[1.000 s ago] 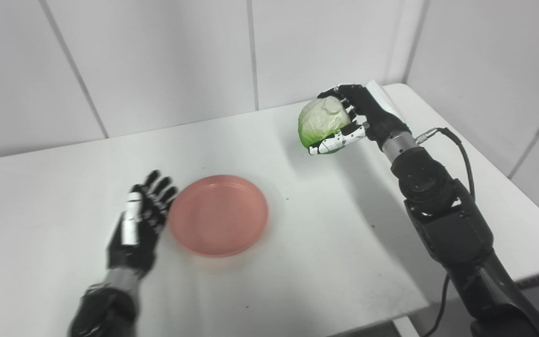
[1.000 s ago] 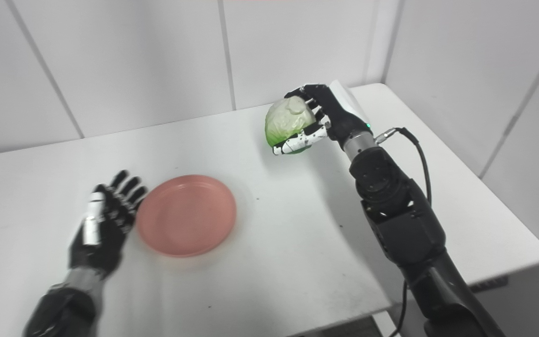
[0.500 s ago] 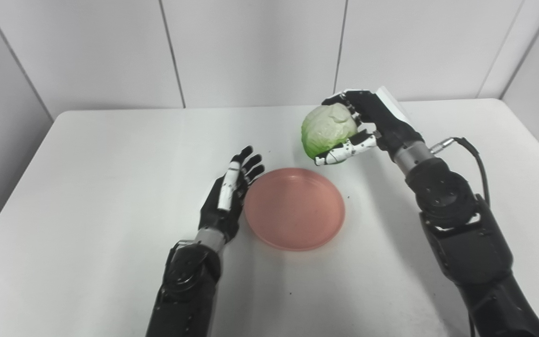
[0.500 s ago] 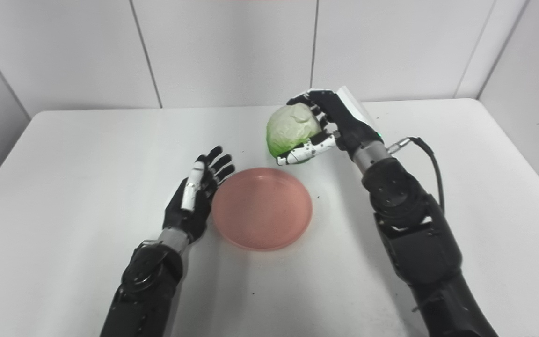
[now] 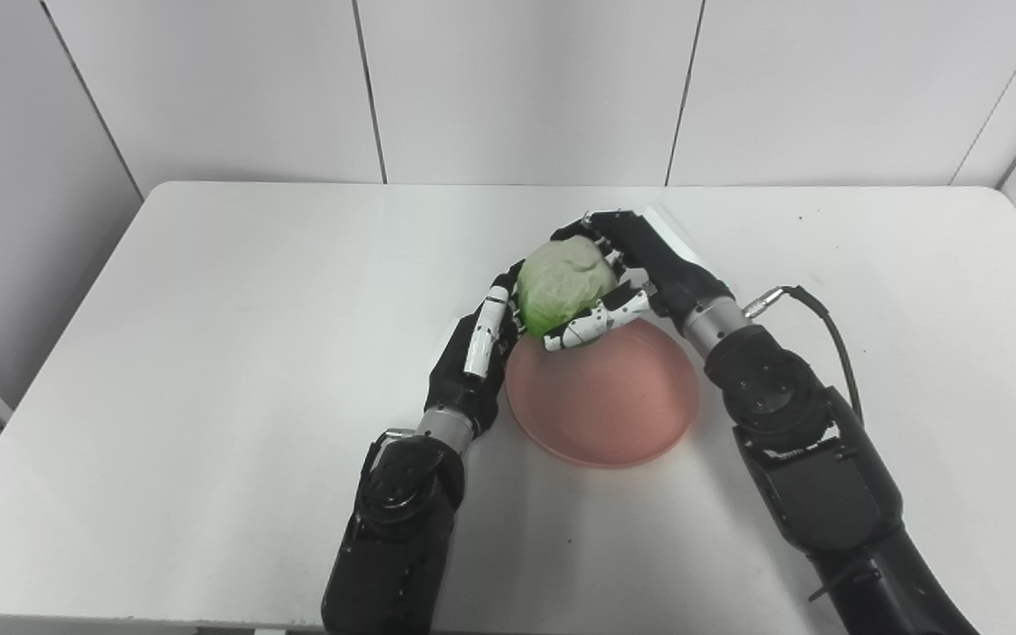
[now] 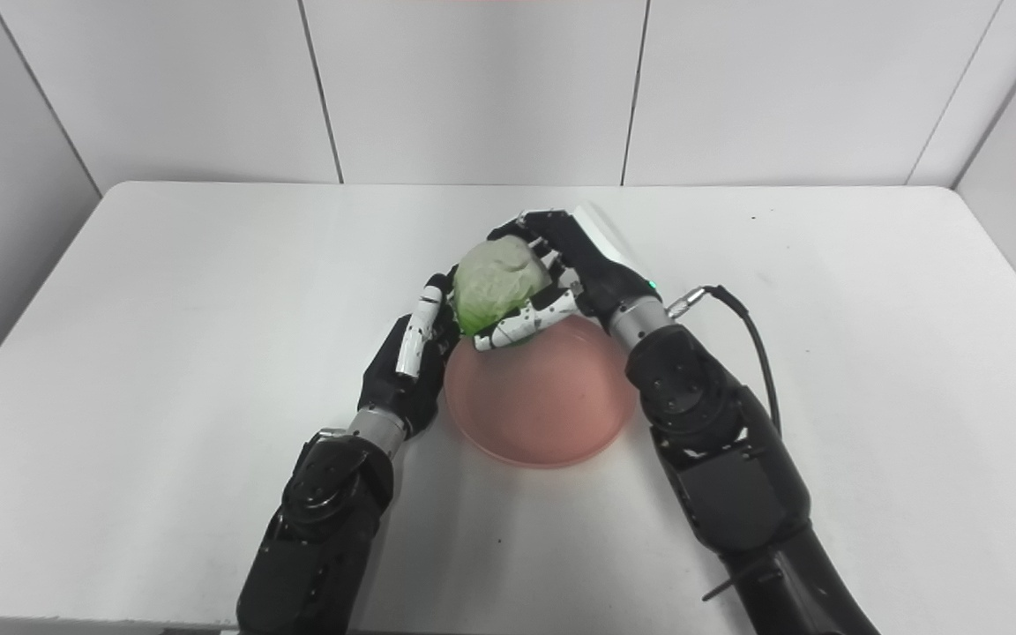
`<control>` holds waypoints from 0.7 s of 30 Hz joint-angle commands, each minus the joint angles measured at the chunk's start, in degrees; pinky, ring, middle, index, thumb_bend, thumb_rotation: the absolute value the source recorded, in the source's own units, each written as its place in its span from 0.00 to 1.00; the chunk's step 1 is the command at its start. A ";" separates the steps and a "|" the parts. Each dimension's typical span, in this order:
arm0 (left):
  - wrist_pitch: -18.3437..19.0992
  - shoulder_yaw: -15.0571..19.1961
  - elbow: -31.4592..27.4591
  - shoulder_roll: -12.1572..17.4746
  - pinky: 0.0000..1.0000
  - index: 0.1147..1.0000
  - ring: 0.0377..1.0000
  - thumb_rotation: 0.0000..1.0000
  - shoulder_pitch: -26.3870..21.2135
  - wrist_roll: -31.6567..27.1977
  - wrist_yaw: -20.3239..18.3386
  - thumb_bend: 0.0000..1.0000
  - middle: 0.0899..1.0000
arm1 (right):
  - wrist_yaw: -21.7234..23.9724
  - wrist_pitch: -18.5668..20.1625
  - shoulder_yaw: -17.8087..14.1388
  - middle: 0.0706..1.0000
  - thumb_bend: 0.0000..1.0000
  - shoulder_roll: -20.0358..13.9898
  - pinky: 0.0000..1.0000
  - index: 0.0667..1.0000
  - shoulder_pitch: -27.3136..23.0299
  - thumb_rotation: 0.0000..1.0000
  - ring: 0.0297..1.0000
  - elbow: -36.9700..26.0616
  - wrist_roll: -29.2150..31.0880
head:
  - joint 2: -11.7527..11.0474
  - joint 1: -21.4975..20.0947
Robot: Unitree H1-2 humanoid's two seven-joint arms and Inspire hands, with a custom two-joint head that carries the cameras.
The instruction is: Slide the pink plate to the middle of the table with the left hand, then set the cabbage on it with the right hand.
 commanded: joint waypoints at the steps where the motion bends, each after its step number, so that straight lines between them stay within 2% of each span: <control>1: 3.47 0.27 0.64 0.23 0.88 0.89 0.90 1.00 1.00 -0.02 0.26 0.42 0.90 | -0.98 -3.15 -0.03 0.40 0.52 -0.03 0.33 0.49 -0.94 0.00 0.39 -1.02 -1.04 | 0.06 -0.12; 10: 3.59 0.99 1.45 0.94 0.88 0.90 0.89 1.00 0.65 0.06 -0.48 0.43 0.90 | -1.86 -4.09 -0.35 0.41 0.53 -0.84 0.35 0.48 2.28 0.00 0.40 -0.56 -2.68 | -0.28 -1.17; 16: 3.57 1.10 1.24 1.16 0.88 0.90 0.90 1.00 0.87 -0.13 -0.86 0.44 0.91 | -1.85 -4.81 -1.36 0.41 0.53 -2.53 0.35 0.49 5.13 0.00 0.40 -1.87 -2.74 | -0.20 -2.26; 21: 4.19 1.21 0.52 1.30 0.89 0.90 0.90 1.00 1.14 -0.20 -0.89 0.43 0.91 | -1.66 -5.69 -2.17 0.39 0.52 -3.73 0.34 0.49 6.85 0.00 0.37 -3.06 -2.32 | -0.04 -2.95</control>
